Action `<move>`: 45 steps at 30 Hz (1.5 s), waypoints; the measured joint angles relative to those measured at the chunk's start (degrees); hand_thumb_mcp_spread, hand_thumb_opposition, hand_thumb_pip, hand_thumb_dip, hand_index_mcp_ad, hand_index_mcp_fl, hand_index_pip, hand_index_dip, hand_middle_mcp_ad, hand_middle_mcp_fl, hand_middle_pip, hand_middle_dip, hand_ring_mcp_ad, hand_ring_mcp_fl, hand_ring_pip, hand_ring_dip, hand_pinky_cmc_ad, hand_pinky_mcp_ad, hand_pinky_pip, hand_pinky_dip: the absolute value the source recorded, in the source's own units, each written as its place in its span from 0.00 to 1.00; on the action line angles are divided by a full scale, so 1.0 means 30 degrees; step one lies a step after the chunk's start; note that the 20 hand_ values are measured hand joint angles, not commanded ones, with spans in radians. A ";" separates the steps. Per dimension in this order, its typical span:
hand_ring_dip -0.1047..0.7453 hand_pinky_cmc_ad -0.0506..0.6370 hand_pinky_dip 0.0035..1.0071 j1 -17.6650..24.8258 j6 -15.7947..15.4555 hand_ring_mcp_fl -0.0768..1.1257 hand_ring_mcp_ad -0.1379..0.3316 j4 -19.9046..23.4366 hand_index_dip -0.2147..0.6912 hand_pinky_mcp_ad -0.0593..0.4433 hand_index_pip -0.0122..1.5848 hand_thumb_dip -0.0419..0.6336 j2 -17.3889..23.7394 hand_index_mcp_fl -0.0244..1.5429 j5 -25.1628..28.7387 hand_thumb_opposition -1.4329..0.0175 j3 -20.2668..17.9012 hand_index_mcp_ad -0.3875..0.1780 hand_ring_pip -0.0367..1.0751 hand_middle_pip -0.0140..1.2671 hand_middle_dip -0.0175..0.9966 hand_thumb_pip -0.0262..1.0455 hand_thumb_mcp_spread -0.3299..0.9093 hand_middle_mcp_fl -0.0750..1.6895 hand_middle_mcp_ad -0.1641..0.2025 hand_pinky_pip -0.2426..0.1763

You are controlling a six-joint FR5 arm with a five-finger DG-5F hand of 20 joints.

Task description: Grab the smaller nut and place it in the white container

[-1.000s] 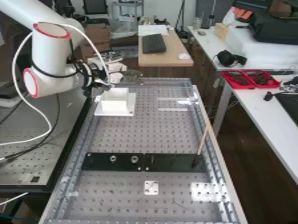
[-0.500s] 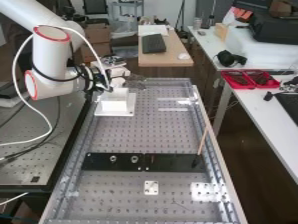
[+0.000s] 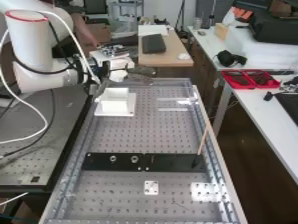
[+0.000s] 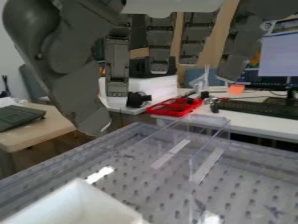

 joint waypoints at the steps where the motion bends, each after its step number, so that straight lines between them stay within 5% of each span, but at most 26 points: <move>1: 0.27 0.56 0.19 -0.0043 0.0091 0.07 0.53 0.0011 0.26 0.72 0.78 0.36 0.0114 0.02 0.0158 0.42 0.0003 0.39 0.13 0.11 0.24 0.77 0.56 0.08 0.64 0.70; 9: 0.27 0.56 0.21 -0.0868 0.1392 0.07 0.54 -0.1165 0.25 0.72 0.75 0.36 0.2181 0.02 0.4938 0.42 0.0812 0.39 0.13 0.11 0.24 0.77 0.54 0.08 0.65 0.66; 24: 0.27 0.55 0.26 -0.1392 0.3072 0.07 0.54 -0.2759 0.25 0.72 0.70 0.36 0.3388 0.02 1.1874 0.43 0.2538 0.39 0.13 0.11 0.24 0.77 0.51 0.08 0.65 0.62; 45: 0.27 0.56 0.28 -0.1559 0.2702 0.07 0.54 -0.4636 0.25 0.73 0.67 0.36 0.3186 0.02 1.3064 0.44 0.4350 0.39 0.13 0.11 0.24 0.76 0.51 0.08 0.65 0.58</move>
